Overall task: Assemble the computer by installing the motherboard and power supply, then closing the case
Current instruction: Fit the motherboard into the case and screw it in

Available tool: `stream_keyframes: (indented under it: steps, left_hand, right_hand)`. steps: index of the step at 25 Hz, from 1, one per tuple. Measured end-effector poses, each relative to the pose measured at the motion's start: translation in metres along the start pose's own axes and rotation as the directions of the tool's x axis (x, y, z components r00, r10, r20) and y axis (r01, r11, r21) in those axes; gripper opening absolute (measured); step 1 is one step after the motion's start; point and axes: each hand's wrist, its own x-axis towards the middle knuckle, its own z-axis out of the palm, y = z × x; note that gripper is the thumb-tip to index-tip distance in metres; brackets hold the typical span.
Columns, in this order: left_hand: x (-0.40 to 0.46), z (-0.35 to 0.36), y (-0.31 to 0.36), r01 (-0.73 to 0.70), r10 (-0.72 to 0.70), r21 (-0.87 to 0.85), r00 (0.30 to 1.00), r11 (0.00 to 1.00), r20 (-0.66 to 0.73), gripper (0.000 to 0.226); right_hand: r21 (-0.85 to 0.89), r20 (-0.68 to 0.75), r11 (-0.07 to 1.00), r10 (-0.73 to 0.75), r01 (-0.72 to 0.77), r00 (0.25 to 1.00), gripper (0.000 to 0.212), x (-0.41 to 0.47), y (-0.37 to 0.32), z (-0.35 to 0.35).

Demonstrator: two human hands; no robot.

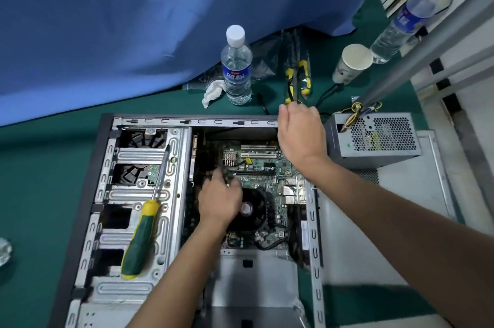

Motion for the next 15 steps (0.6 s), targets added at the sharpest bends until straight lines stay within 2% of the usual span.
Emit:
stream_keyframes:
  steps: [2,4,5,8,10,12,14,15]
  left_hand:
    - [0.003,0.002,0.0,-0.053,0.045,-0.188,0.998,0.981,-0.044,0.057]
    - [0.007,0.002,-0.001,-0.105,0.106,-0.381,0.994,0.919,-0.019,0.056]
    - [0.013,0.001,-0.001,-0.146,0.162,-0.39,0.987,0.909,0.009,0.056]
    - [0.032,-0.001,0.002,-0.277,0.3,-0.178,0.947,0.944,0.117,0.061]
    - [0.04,0.001,0.01,-0.212,0.253,-0.262,0.958,0.942,0.134,0.057]
    - [0.045,0.004,0.015,-0.114,0.173,-0.468,0.981,0.877,0.086,0.034]
    - [0.046,0.008,0.016,-0.077,0.118,-0.565,0.992,0.822,0.036,0.008]
    - [0.047,0.01,0.015,-0.066,0.104,-0.617,0.994,0.784,0.026,0.002]
  right_hand:
    - [-0.049,0.043,0.999,0.005,-0.003,0.999,0.046,0.002,0.002,0.002]
    - [-0.057,0.033,0.998,0.006,-0.004,0.999,0.045,0.002,0.003,0.003]
    - [-0.052,0.022,0.999,0.006,-0.005,1.0,0.045,0.002,0.003,0.003]
    - [-0.06,0.024,0.998,0.0,0.001,1.0,0.043,0.001,0.001,0.003]
    - [-0.09,0.042,0.996,0.006,-0.003,0.999,0.043,0.002,0.001,0.003]
    - [-0.096,0.048,0.995,0.014,-0.01,0.999,0.043,0.002,0.0,0.003]
    - [-0.096,0.049,0.995,0.014,-0.009,0.999,0.042,0.002,0.0,0.004]
    - [-0.096,0.046,0.995,0.012,-0.007,0.999,0.042,0.002,0.001,0.004]
